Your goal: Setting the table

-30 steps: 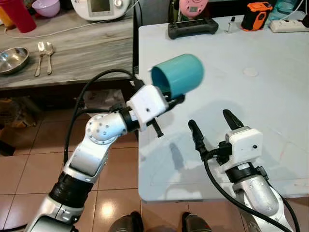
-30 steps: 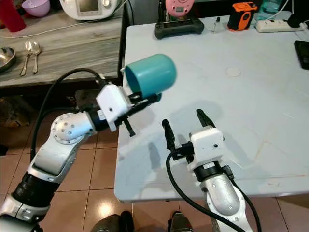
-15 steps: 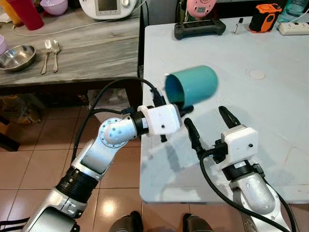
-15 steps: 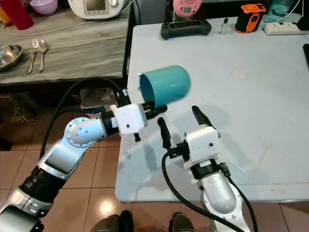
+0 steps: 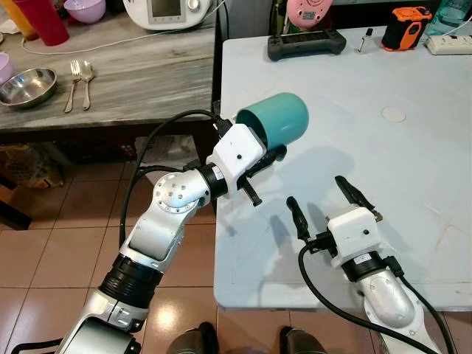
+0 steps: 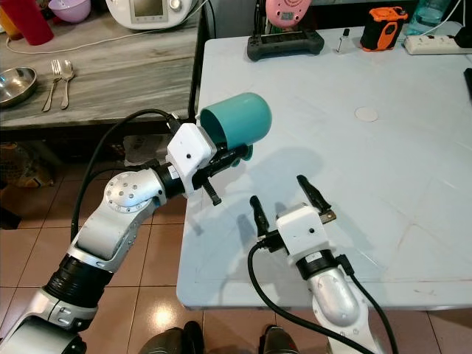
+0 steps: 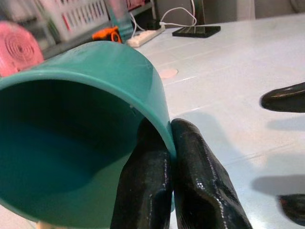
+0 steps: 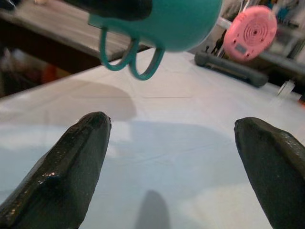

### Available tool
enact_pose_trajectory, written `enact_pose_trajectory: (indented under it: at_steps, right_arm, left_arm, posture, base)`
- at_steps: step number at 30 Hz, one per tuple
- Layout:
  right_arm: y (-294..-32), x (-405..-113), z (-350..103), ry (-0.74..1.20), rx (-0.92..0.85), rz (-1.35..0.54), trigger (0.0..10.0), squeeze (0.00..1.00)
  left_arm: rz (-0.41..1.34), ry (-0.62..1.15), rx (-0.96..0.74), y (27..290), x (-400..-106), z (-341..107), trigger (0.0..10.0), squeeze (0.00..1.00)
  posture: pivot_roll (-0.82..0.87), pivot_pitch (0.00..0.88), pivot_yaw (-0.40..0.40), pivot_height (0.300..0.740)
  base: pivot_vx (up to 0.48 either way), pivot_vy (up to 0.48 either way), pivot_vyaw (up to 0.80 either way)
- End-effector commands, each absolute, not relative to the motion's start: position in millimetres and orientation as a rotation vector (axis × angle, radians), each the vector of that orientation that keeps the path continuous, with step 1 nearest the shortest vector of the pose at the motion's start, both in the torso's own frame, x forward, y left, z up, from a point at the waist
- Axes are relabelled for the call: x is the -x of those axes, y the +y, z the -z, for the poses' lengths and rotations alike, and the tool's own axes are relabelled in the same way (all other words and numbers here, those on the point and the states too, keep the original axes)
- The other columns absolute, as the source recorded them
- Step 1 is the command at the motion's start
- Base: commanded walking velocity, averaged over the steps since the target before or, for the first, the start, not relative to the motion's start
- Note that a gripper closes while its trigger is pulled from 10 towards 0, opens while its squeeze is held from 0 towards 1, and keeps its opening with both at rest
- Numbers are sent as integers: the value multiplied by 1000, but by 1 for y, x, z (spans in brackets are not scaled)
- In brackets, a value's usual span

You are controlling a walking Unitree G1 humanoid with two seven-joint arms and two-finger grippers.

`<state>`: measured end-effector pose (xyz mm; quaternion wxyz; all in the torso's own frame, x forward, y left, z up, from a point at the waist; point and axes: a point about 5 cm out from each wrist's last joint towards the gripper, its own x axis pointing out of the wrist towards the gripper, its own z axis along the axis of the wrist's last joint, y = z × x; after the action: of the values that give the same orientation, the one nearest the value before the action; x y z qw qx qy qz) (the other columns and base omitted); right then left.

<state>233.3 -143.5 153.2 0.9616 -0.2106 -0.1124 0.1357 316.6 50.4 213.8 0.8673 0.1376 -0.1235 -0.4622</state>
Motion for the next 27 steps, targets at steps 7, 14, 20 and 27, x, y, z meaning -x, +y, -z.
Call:
enact_pose_trajectory:
  at_steps: [7,14,20,27]
  right_arm:
    - [-141,-248,-158,-348,759,-290,10000,0]
    - [-139,-261,-156,-403,903,-327,10000,0]
    - [-137,-272,-150,-437,960,-384,10000,0]
    - [-124,-286,-146,-494,1011,-449,10000,0]
  left_arm:
    - [902,-104,-139,54,-324,-226,10000,0]
    - [891,-25,-98,56,-325,-229,10000,0]
    - [912,40,-38,56,-321,-241,10000,0]
    - [929,90,2,59,-316,-247,10000,0]
  posture:
    - [-197,193,110,740]
    - [-192,195,108,740]
    - [-189,197,102,740]
    - [-182,198,97,740]
  base:
    - [0,0,0]
    - [0,0,0]
    - [0,0,0]
    - [0,0,0]
